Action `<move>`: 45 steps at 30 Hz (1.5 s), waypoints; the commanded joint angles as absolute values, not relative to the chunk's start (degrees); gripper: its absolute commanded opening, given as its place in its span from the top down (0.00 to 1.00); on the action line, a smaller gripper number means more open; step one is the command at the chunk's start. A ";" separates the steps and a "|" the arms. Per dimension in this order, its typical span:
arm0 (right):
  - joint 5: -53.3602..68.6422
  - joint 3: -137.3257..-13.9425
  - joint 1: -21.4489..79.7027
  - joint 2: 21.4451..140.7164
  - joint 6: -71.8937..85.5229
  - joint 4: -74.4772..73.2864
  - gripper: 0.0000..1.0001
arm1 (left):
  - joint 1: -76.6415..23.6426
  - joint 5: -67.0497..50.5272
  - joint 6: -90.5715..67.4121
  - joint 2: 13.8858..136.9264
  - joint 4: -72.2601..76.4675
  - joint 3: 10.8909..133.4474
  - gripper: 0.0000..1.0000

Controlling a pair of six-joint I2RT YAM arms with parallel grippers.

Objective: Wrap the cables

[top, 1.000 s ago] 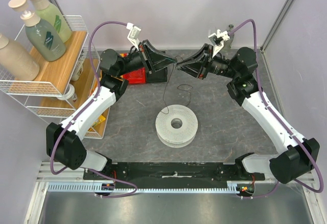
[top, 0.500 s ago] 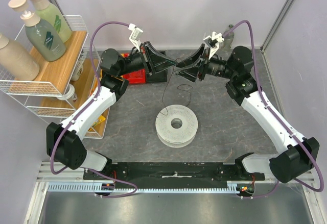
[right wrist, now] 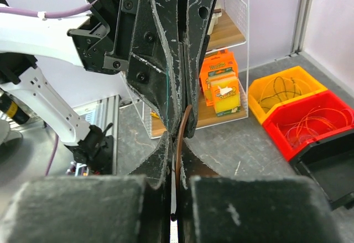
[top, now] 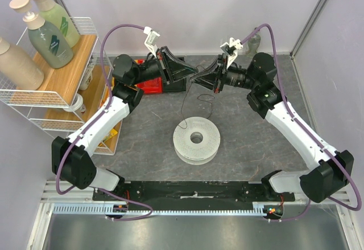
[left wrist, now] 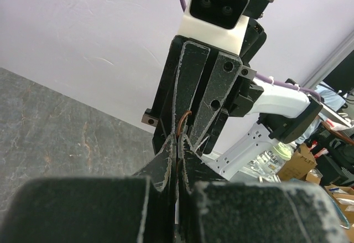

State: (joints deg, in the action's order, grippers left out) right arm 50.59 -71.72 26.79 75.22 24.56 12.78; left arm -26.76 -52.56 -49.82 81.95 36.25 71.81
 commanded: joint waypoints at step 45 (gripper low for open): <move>56.51 -83.23 31.64 78.05 -2.11 -20.83 1.00 | -28.65 -61.70 19.42 85.08 -35.94 99.58 0.91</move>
State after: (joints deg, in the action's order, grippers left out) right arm 56.58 -80.55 31.31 78.08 -0.67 -20.45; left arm -28.38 -62.52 15.46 84.42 -33.32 96.38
